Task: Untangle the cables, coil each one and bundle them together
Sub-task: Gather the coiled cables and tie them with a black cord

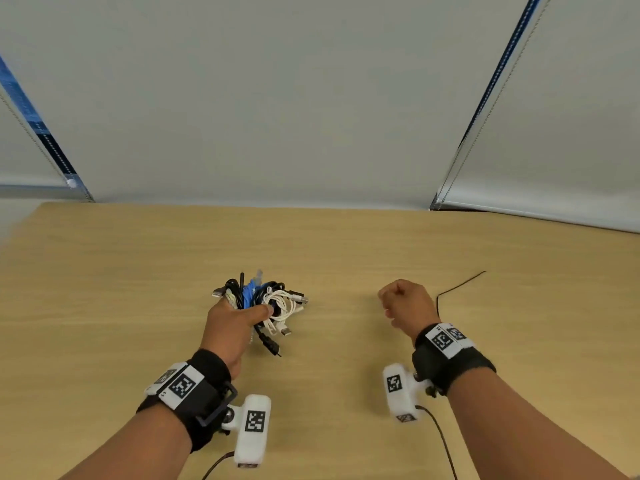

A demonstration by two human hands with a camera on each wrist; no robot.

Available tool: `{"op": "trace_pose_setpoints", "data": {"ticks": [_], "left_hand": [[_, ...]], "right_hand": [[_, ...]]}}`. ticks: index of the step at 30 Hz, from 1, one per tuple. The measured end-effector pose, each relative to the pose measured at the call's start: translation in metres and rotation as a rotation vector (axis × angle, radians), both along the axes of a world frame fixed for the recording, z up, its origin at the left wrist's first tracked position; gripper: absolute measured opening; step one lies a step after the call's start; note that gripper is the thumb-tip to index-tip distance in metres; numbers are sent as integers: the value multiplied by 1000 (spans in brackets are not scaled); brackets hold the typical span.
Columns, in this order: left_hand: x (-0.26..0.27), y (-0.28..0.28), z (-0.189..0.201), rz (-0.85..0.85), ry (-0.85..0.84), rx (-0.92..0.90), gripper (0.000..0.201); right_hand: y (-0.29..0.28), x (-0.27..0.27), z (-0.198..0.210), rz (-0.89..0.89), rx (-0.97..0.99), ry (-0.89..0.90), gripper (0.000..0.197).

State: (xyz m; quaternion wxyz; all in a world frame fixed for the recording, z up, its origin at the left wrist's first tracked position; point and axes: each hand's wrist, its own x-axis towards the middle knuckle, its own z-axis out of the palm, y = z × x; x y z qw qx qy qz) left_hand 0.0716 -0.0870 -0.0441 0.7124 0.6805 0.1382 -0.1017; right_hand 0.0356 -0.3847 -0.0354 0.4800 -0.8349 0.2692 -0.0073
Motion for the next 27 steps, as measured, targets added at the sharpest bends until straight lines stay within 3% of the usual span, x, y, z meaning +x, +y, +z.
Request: {"op": "trace_pose_setpoints", "data": {"ticks": [3,8,12,15,18,21,24,27], "left_hand": [[-4,-11,-3,4,10,13,37],[-16,-29,-3,-9,8,41,37],[-23,-34,-1,6,-6,59,35],[-25,-30,-2,-2,4,53,40],[-24,-24,0,-1,4,54,37],[-20,-16,3,-1,-8,55,32],[-15,-5,8,-8,-9,47,31],[-8,7,10,21,-8,45,28]], "right_hand": [[-72,3,-13,-172,-233,146,26],[-113,17,-37,-153,-313,355,45],[-117,22,-44,-110,-433,396,16],[-107,20,-39,-65,-467,415,25],[-72,13,-24,58,-437,309,16],[-17,3,-6,149,-259,58,3],[32,-4,18,210,-125,-139,12],[61,-11,41,314,-167,-304,15]]}}
